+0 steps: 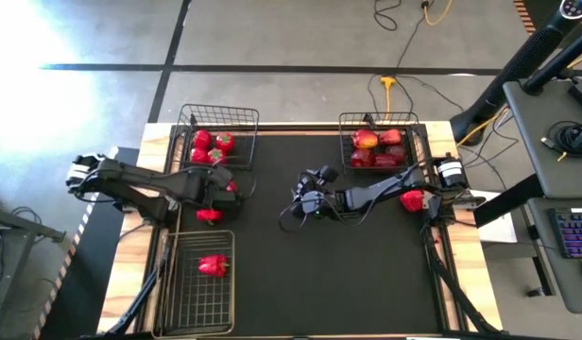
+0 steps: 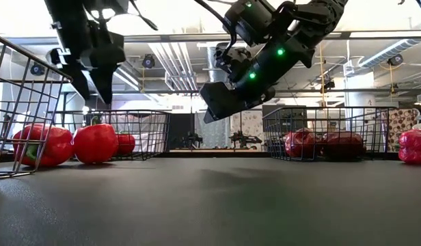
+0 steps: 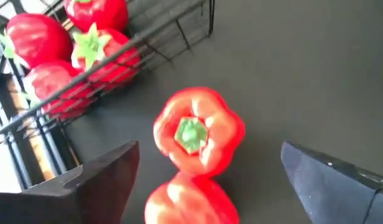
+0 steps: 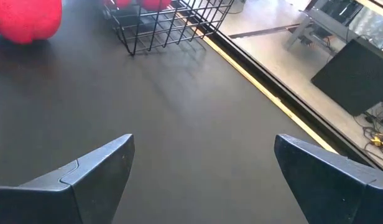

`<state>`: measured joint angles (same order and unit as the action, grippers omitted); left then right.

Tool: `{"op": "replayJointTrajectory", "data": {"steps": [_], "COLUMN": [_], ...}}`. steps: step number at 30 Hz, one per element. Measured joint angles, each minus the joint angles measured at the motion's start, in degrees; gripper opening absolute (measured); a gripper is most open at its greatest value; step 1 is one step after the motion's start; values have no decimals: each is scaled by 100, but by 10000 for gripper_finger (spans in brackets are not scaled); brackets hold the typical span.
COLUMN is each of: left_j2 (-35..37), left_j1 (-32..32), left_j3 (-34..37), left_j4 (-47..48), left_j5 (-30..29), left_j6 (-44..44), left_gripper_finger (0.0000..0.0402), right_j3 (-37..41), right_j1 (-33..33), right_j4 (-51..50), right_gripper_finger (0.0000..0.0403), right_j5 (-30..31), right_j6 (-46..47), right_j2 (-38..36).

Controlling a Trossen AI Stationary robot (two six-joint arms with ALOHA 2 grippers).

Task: Sort produce into baskets
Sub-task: Put the bell pepper into the gold wire basket

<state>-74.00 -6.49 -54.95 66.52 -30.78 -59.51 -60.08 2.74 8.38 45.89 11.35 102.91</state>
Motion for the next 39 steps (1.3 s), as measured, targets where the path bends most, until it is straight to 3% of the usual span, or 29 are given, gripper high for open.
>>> {"op": "replayJointTrajectory", "data": {"steps": [5,11,29,35,39], "left_j2": [239,495,365,369,393], "left_j1": [504,876,932,889,686], "left_j3": [244,1009,2280,2206,1730], "left_j4": [-266,-1313,-3148,-3202,-3154], "left_j5": [87,222,23,23,43], "left_j6": [164,113,-105,523,884], "left_gripper_finger": [382,382,381,333,300], "right_j3": [-1,25,40,40,40], "right_j1": [0,0,-4,-4,-4], "right_j4": [4,3,4,4,3], "right_gripper_finger": [380,380,380,380,380], "right_j5": [0,-131,-280,-262,-260], "right_j6": [1,1,-1,-53,-84], "right_j2": [0,0,0,0,0]}}
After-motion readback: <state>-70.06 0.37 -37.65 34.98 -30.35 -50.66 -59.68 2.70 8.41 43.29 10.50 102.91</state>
